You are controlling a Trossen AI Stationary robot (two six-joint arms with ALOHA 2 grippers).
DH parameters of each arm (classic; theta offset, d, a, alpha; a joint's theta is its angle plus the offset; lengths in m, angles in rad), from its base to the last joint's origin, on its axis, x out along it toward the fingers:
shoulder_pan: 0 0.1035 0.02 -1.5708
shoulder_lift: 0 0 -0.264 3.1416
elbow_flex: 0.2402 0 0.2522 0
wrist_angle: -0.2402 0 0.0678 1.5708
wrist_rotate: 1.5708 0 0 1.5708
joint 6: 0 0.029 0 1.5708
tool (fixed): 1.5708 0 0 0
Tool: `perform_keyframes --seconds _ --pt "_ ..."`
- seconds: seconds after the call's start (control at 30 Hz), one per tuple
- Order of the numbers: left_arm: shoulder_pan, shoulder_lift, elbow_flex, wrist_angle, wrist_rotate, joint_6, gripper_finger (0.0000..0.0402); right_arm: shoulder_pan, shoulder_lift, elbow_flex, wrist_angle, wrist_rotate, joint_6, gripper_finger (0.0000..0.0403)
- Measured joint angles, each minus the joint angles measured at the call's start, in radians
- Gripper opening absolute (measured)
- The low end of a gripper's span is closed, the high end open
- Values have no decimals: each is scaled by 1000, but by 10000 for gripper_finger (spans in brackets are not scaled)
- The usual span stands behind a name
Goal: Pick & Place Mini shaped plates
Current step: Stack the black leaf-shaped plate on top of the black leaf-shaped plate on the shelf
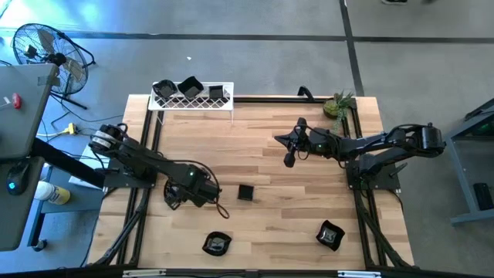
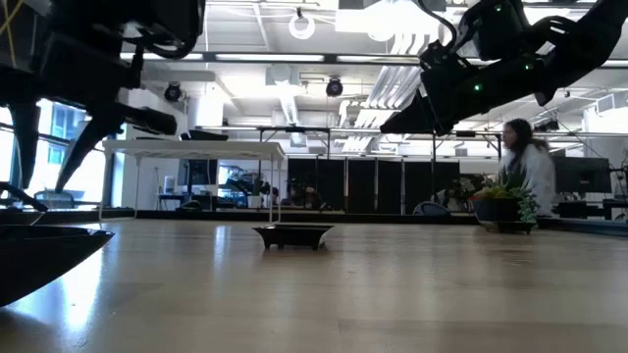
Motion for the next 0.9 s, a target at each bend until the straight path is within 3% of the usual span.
perform_keyframes --seconds 0.5,0.9 --pt "-2 74 -1 -59 20 252 92 0 0 0 -8 0 -10 2" --pt "-2 76 -60 0 -47 262 92 0 0 0 -12 0 -10 2"
